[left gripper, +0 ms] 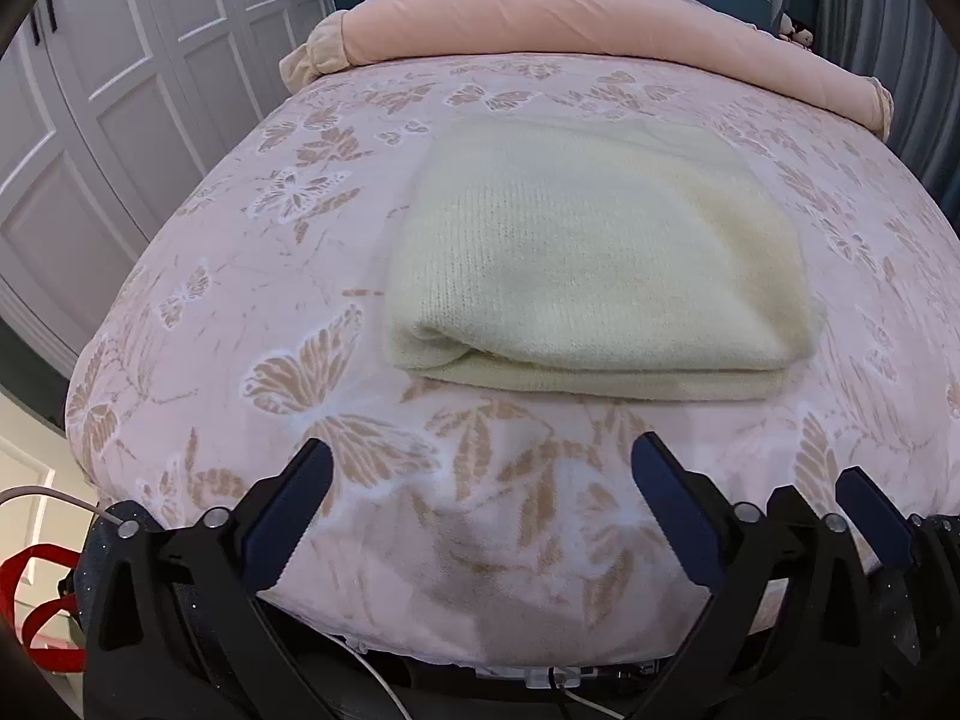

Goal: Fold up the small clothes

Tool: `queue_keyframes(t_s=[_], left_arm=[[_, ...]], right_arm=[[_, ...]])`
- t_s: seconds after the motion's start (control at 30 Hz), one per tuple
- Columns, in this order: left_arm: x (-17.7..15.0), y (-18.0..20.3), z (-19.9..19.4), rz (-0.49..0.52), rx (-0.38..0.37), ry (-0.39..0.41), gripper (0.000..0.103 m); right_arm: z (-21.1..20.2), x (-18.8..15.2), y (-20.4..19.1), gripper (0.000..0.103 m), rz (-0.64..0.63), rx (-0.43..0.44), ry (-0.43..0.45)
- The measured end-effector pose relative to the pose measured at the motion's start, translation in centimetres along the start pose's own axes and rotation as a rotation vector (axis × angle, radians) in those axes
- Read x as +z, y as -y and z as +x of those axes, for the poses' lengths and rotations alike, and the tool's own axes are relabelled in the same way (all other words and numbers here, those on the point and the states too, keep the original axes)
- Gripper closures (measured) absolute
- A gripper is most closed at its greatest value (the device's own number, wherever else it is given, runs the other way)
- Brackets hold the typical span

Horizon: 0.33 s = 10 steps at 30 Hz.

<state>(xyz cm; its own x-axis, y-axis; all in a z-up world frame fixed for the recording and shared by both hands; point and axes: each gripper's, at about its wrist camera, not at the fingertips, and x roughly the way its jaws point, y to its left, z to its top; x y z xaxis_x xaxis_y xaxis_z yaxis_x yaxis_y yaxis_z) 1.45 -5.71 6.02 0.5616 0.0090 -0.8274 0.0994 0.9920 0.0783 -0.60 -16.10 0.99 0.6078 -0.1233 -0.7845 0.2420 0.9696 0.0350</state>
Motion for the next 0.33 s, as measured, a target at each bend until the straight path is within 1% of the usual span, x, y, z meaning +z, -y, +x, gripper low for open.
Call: queue_keyframes(t_s=[0.1,0.23,0.33], left_arm=[[0.02,0.06,0.06,0.0,0.002,-0.002,0.005],[0.04,-0.11,0.48,-0.006,0.029,-0.025,0.005],[-0.02,-0.71,0.5,-0.026,0.045,-0.019,0.005]], right_arm=[[-0.03,-0.04,0.0,0.061,-0.006,-0.009,0.001],[-0.07,0.0,0.34,0.057,0.0,-0.017,0.007],[-0.04,0.03,0.45,0.057,0.002,-0.019,0.007]])
